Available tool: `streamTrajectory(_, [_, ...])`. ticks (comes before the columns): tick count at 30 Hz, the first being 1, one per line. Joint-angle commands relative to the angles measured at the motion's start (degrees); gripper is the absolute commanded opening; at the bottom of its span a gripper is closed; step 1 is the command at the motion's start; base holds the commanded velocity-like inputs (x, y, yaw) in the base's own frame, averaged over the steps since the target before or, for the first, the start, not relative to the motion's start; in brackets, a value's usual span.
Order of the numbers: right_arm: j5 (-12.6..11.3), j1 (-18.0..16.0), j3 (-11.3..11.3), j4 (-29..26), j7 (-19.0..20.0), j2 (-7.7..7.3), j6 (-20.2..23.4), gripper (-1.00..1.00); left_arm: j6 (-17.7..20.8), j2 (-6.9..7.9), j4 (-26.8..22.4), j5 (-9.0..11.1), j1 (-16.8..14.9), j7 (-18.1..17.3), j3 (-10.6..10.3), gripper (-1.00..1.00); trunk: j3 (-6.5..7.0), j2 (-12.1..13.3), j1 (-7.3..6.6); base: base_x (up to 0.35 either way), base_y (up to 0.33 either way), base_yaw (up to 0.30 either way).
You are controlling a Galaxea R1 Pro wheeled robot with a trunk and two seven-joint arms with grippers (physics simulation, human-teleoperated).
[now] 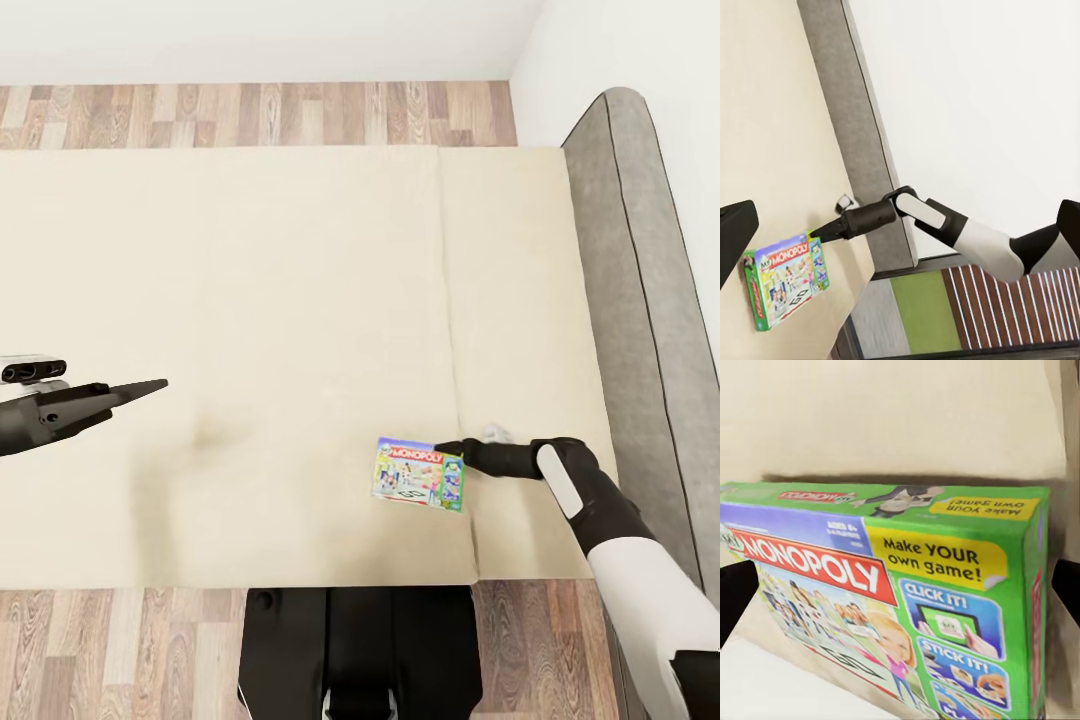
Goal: Put all the toys in the child's room - the three board games (two on the bed and one on the table), the two jigsaw puzzles on the table, and the tennis ball on the table - inside the toy box on the table in the child's room.
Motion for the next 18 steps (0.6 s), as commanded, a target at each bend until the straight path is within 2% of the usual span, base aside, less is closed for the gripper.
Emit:
streamTrajectory(1, [-1.4,0.0,0.0,0.0,0.3,0.55,0.3,1.00,0.6,0.00,0.0,-0.1,0.0,-0.2,0.0,1.00,-0.04,-0.1,0.06,0.000,0.000,0.000])
streamTrajectory(9, [-1.4,0.0,0.0,0.1,0.3,0.67,0.3,1.00,0.6,0.00,0.0,-0.1,0.0,-0.2,0.0,1.00,0.02,-0.1,0.06,0.000,0.000,0.000])
streamTrajectory(18, [-1.3,-0.6,0.0,0.1,0.2,1.87,0.3,1.00,0.6,0.00,0.0,-0.1,0.0,-0.2,0.0,1.00,0.03,-0.1,0.06,0.000,0.000,0.000])
